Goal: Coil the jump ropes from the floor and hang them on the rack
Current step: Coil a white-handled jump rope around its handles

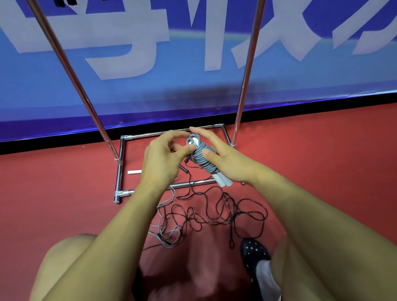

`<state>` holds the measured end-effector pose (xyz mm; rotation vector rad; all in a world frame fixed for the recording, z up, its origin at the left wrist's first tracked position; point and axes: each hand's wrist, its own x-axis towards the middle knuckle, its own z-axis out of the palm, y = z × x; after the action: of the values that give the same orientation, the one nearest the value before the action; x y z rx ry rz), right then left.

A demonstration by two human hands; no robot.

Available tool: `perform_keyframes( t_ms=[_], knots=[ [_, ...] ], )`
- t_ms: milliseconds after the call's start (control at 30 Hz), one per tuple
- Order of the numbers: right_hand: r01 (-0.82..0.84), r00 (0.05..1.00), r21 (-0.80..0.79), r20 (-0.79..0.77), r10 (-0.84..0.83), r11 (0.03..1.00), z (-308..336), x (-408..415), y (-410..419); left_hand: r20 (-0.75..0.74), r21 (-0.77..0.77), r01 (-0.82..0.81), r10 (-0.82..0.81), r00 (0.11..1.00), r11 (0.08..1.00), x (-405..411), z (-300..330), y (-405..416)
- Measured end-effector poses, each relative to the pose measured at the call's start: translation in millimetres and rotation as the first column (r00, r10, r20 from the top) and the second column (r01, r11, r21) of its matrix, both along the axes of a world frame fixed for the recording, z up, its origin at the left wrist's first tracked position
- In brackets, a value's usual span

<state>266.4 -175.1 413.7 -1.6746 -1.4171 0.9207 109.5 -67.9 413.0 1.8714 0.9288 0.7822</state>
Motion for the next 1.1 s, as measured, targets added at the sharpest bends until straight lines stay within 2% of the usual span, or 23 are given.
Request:
perform_keyframes(
  t_ms=[200, 267, 533, 933, 1100],
  knots=[
    [-0.001, 1.000, -0.058, 0.024, 0.003, 0.998, 1.5, -1.4, -3.7, -0.064, -0.019, -0.023, 0.021, 0.998, 1.000, -2.8, 3.1, -5.0],
    [0.008, 1.000, -0.051, 0.012, -0.007, 0.999, 2.3, -2.1, -4.0, -0.026, -0.049, -0.049, 0.048, 0.999, 0.998, -2.8, 4.5, -7.3],
    [0.067, 0.998, 0.009, 0.000, -0.067, 0.998, 2.7, -2.4, 0.7, 0.106, -0.012, -0.131, 0.132, 0.986, 0.991, 1.0, 6.6, -20.7],
    [0.046, 0.997, -0.021, 0.062, -0.045, 0.999, 2.6, -3.7, -2.6, 0.054, -0.011, -0.070, 0.070, 0.996, 0.998, 3.6, 3.5, -18.9],
    [0.022, 0.994, -0.019, 0.106, -0.020, 1.000, 3.5, -7.6, -5.3, 0.053, -0.085, -0.065, 0.070, 0.996, 0.994, 1.2, 2.2, -13.3]
  ],
)
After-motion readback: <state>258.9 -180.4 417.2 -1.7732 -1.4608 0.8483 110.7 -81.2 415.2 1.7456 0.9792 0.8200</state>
